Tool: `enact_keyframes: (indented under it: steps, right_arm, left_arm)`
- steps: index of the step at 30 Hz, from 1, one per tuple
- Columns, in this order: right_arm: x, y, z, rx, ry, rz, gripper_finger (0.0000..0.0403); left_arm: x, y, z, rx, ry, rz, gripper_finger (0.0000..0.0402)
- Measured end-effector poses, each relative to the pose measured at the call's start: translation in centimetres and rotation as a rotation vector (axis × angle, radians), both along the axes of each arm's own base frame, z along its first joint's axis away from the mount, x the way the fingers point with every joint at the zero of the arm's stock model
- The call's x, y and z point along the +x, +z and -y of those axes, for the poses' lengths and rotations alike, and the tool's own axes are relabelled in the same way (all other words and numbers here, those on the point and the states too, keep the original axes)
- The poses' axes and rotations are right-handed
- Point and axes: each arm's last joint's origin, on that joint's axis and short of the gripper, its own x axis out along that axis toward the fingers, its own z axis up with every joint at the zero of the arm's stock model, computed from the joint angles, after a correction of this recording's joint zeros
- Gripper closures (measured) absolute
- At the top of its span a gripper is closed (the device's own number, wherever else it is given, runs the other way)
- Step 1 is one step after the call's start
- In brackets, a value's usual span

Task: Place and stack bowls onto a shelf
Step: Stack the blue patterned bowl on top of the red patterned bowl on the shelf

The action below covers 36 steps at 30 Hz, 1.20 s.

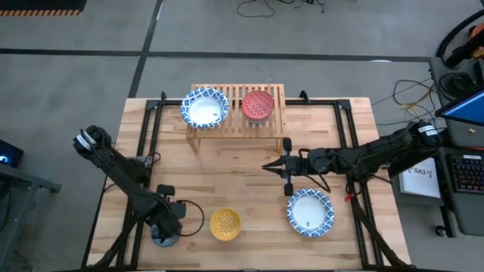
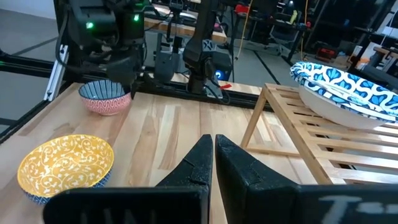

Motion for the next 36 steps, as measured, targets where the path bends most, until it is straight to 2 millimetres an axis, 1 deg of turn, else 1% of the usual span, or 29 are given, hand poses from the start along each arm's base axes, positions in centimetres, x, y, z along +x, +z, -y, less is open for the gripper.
enact_keyframes:
  steps: [7,12,16,20,23,27,31,36]
  right_arm:
    - [0.0,-0.1,0.0,0.002,0.000,-0.004,0.0394]
    - [-0.1,-0.4,0.0,0.000,0.000,-0.012,0.0394]
    - [-0.1,-0.3,0.0,0.002,0.000,-0.004,0.0394]
    - [-0.1,0.0,-0.1,-0.001,0.005,0.030,0.0394]
    - [-0.1,0.1,-0.2,-0.014,0.011,0.044,0.0394]
    - [-0.1,0.3,-0.3,-0.018,0.016,0.047,0.0394]
    - [0.2,1.3,-0.9,-0.043,0.038,0.034,0.0394]
    - [0.4,2.9,-1.5,-0.095,0.067,-0.047,0.0394]
  left_arm:
    - [-1.0,3.0,-1.5,-0.006,0.043,0.157,0.0399]
    - [-1.7,5.4,-2.9,-0.020,0.112,0.340,0.0400]
    - [-2.1,7.6,-4.6,-0.025,0.221,0.514,0.0400]
    - [-2.2,9.0,-6.5,0.002,0.348,0.666,0.0400]
    - [-1.5,9.7,-7.5,-0.008,0.429,0.734,0.0401]
    - [-0.3,9.8,-8.9,-0.008,0.522,0.755,0.0401]
    - [1.2,9.5,-10.0,-0.034,0.526,0.710,0.0401]
    - [3.4,9.2,-11.6,-0.155,0.489,0.665,0.0401]
